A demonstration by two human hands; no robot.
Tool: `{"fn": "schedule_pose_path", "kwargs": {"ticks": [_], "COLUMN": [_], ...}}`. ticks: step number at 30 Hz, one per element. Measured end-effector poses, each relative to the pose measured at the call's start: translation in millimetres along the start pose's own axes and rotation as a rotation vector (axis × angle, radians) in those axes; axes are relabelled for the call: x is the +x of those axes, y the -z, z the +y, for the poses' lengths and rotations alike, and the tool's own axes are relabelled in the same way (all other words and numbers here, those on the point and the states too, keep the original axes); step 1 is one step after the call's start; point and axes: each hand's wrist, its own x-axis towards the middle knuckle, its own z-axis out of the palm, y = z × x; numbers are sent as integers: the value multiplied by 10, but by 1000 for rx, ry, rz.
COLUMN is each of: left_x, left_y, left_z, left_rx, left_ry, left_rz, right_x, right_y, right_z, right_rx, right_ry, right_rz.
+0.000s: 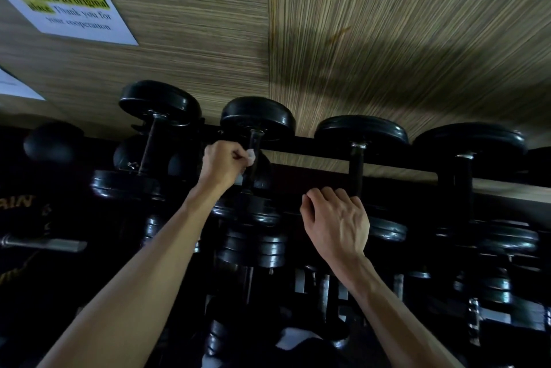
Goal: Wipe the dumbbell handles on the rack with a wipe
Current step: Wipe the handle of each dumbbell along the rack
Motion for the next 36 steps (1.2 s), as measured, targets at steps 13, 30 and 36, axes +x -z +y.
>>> {"fn": "schedule_pose_path", "kwargs": {"ticks": [13,30,36], "left_x": [-272,-672,-665], "left_y": [313,-289,-328], "left_z": [231,-238,-270], "left_rx": [41,103,59], "left_ry": [-78,-194,-198], "left_rz": [-345,360,437], "right_x": [676,1052,927], "right_y": [-14,-621,-581], "right_z": [-319,-520,-634], "right_rx": [802,910,972], "right_ry": [105,-239,-147], "right_rz": [-574,-100,-143]}}
